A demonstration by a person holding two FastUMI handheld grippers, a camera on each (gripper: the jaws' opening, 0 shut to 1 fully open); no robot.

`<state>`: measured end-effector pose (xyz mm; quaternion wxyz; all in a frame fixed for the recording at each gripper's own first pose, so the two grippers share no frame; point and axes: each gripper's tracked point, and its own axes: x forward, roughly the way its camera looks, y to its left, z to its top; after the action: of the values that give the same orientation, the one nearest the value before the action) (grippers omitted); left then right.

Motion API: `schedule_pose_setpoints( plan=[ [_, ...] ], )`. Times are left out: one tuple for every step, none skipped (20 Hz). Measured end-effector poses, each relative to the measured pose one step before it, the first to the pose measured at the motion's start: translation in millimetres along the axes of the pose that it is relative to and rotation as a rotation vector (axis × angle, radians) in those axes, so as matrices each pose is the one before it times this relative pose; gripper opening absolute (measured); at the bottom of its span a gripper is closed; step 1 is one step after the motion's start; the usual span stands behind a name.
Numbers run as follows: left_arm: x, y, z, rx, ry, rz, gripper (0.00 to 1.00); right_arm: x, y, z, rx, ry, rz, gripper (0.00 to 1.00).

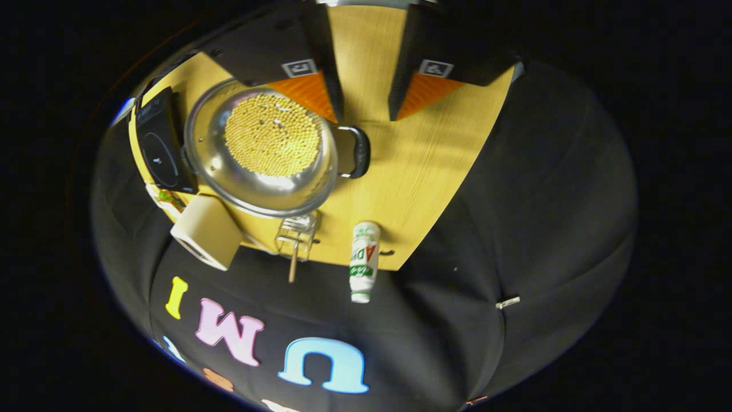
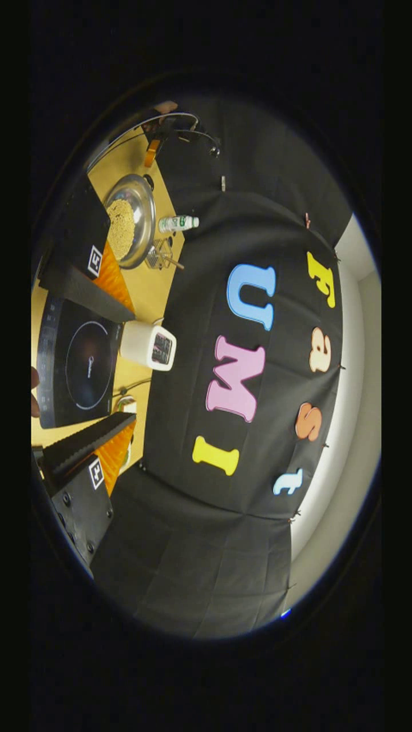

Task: First push the handle of the pot to place it horizontally, then grasp the pot with both hands and set it on the induction cooktop.

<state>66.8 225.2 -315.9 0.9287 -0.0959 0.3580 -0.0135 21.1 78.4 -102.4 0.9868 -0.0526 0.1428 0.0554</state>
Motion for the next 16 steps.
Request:
schedule_pose_setpoints(
  plan=[
    [-3.45,-4.32,6.72,-0.00682,-0.03573,-0.02242,0.62,8.02,10.07,-4.11,0.01012,0.01602,0.02160,0.98],
    [-1.40,-0.51,5.42,-0.00803,-0.02183,-0.00614,0.77,7.89,10.99,-3.08,0.00974,0.01297,0.02212,0.98],
    [-0.59,-0.52,3.20,-0.00406,-0.02002,-0.00018,0.83,7.95,11.03,-3.54,0.00885,0.01450,0.02227,0.98],
    [-0.02,1.62,3.94,0.00155,-0.01542,0.00498,0.87,8.70,10.49,-3.96,0.00851,0.01401,0.02269,0.98],
    [1.39,-1.12,0.79,0.00778,-0.00769,-0.00144,0.94,8.93,10.61,-3.88,0.00991,0.01630,0.02248,0.98],
    [2.30,-0.08,1.18,0.00970,-0.00198,0.00081,0.96,7.13,7.66,-5.43,0.01018,0.01710,0.01617,0.98],
    [3.43,-1.04,1.39,0.00837,0.00074,-0.00660,0.95,10.18,8.34,-4.62,0.01629,0.01791,0.01686,0.98],
    [3.56,-0.58,0.68,0.00764,0.00673,-0.00465,0.95,7.64,5.65,-4.47,0.01286,0.01632,0.01131,0.98],
    [4.75,-0.75,-0.12,0.00904,0.00358,-0.00691,0.95,7.38,5.54,-5.40,0.01088,0.01715,0.00897,0.98],
    [5.89,-1.45,1.30,0.00980,0.00735,-0.00930,0.96,9.33,5.23,-5.18,0.00773,0.01917,0.00712,0.98],
    [6.10,0.14,-1.14,0.01105,0.01083,-0.00584,0.95,8.71,4.22,-5.78,0.00657,0.01923,0.00535,0.98],
    [8.24,1.23,-1.50,0.01021,0.01499,-0.00309,0.96,9.07,4.38,-5.44,0.00758,0.01924,0.00557,0.98],
    [8.17,0.91,-3.25,0.00217,0.02035,-0.00083,0.95,9.72,4.37,-5.67,0.00881,0.01876,0.00287,0.98],
    [9.25,1.80,-3.94,-0.00793,0.02458,0.00323,0.95,8.81,4.64,-5.97,0.01083,0.01945,0.00367,0.98],
    [8.64,1.71,-2.55,-0.01050,0.01912,-0.00045,0.96,10.24,5.16,-6.14,0.01044,0.02179,0.00591,0.98],
    [7.95,2.64,-2.03,-0.01086,0.01518,0.00468,0.96,10.50,4.58,-7.47,0.00750,0.02449,0.00442,0.98]
  ],
)
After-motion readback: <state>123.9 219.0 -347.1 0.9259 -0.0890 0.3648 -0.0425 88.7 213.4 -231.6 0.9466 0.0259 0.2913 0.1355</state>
